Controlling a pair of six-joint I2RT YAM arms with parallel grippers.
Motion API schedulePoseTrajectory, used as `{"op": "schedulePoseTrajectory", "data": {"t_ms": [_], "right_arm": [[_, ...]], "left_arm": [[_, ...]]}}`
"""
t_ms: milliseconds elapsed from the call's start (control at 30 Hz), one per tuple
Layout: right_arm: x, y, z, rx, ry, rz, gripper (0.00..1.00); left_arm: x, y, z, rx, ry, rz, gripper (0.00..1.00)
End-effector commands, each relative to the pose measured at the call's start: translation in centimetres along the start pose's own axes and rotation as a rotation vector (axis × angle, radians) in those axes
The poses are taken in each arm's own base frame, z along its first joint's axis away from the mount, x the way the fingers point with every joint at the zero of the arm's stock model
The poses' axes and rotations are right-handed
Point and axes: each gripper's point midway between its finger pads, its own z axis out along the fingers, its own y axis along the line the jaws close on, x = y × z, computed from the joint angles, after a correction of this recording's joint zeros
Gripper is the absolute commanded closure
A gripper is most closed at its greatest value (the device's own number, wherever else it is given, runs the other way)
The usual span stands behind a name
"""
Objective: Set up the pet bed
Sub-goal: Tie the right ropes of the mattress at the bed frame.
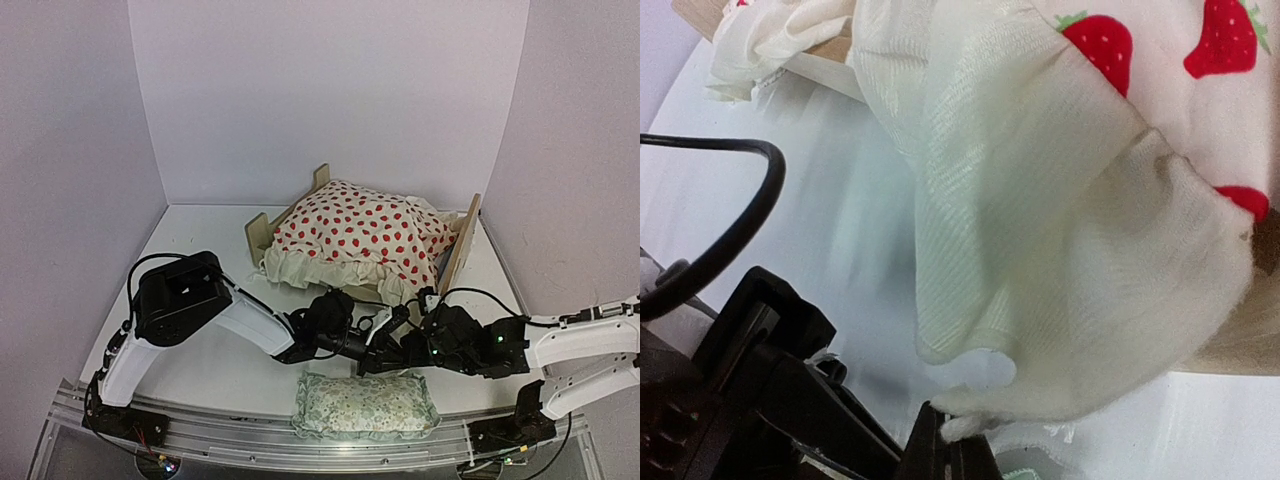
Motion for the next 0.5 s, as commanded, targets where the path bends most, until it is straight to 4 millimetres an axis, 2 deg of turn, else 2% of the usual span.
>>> {"op": "schedulePoseTrajectory", "data": {"t_ms": [0,67,133,200,300,467], "right_arm": [[-0.3,-0.3,-0.4,-0.009,-0.026,-0.009,1.0],[-0.4,-1.5,-1.0,0.033,-0.04,-0.028,1.0],[-0.6,-3.0,-1.7,0.084,-0.052,-0.053,1.0],[-0.8,-4.2,-2.5,0.124,-0.066,-0.08,1.0],[-1.2,-5.1,-3.3,0.149,-0.085,-0.111,1.0],[-1.1,-5.6,-3.5,0.175,-0.072,-0.15,0.98]], "left_arm": [[-1.9,-0.6,0.1,0.022,-0.047,0.041,0.7],[-1.9,-0.1,-0.2,-0.02,-0.031,0.057,0.46],[-1.2,0.4,-0.7,-0.071,0.007,0.096,0.34],[-0.3,1.7,-1.0,-0.146,0.058,0.133,0.32],[1.1,4.1,-0.4,-0.228,0.162,0.149,0.33],[1.1,6.6,0.5,-0.316,0.17,0.154,0.35]]}}
